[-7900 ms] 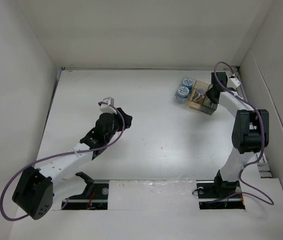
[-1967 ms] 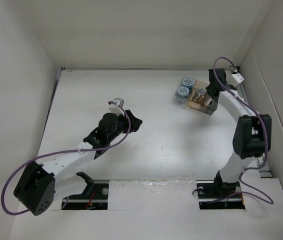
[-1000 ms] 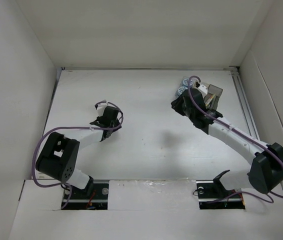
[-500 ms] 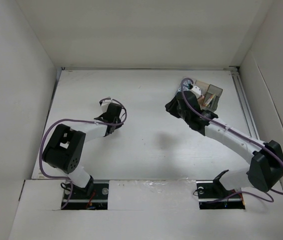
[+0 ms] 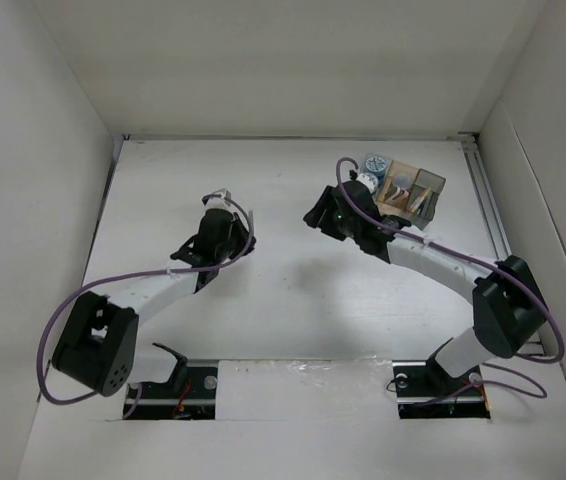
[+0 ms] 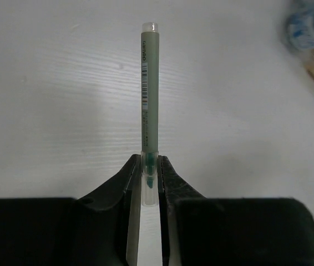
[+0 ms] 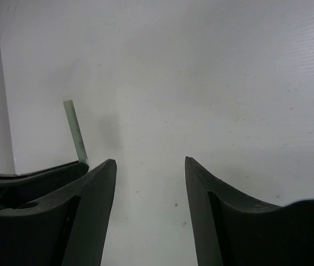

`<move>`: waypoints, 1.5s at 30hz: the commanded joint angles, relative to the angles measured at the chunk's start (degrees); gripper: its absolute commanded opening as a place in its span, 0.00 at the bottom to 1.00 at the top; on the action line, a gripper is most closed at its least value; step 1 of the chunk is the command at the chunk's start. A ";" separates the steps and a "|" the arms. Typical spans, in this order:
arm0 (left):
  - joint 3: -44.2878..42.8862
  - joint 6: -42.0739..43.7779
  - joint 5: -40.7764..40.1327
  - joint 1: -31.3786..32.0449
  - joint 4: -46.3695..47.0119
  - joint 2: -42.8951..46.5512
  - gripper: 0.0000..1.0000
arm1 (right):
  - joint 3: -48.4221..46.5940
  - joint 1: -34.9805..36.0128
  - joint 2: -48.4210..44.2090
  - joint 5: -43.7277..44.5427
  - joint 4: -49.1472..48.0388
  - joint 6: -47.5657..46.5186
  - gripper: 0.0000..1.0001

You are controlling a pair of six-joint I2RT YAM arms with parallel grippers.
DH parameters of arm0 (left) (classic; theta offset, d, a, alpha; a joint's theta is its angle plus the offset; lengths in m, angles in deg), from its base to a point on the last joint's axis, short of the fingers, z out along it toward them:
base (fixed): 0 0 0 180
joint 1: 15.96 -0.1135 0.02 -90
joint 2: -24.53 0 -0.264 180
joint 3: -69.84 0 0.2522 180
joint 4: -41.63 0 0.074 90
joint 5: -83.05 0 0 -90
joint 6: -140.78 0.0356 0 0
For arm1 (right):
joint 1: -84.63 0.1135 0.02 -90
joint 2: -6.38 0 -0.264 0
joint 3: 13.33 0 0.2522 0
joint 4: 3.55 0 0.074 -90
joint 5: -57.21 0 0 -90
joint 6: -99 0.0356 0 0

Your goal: Sort the stationery into containers

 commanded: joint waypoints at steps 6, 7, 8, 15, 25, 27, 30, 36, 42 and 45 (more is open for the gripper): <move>3.59 -0.68 21.35 0.00 15.08 5.76 0.00 | -2.83 1.70 2.97 -16.77 -11.75 2.19 0.60; 4.20 -1.72 23.46 0.00 17.36 5.15 0.00 | -3.36 2.31 3.85 -16.78 -12.27 2.19 0.60; 4.21 -2.25 24.18 0.00 18.08 5.14 0.00 | -3.37 3.54 3.86 -17.31 -12.27 2.19 0.61; 5.26 -4.72 30.33 0.00 23.36 4.00 0.00 | -5.91 4.60 8.16 -16.08 -13.50 2.80 0.55; 5.79 -3.67 31.48 0.00 24.06 4.00 0.40 | -6.97 4.60 8.79 -10.91 -13.50 3.86 0.05; 6.83 -3.14 31.48 0.00 24.76 4.61 0.53 | -6.44 3.56 8.26 -8.45 -11.75 3.86 0.02; 8.24 -1.13 27.97 0.00 26.26 8.56 1.00 | -6.44 -0.04 6.24 -3.44 -7.46 3.86 0.02; 8.78 1.69 20.76 0.00 21.08 14.28 1.00 | -6.53 -15.04 2.28 8.93 -0.60 2.10 0.01; 9.31 1.70 22.41 0.00 19.93 14.28 1.00 | -6.53 -28.43 -0.54 18.45 3.02 3.33 0.02; 9.31 1.70 24.27 0.00 20.46 14.89 1.00 | -9.34 -32.65 2.44 22.32 4.60 2.81 0.02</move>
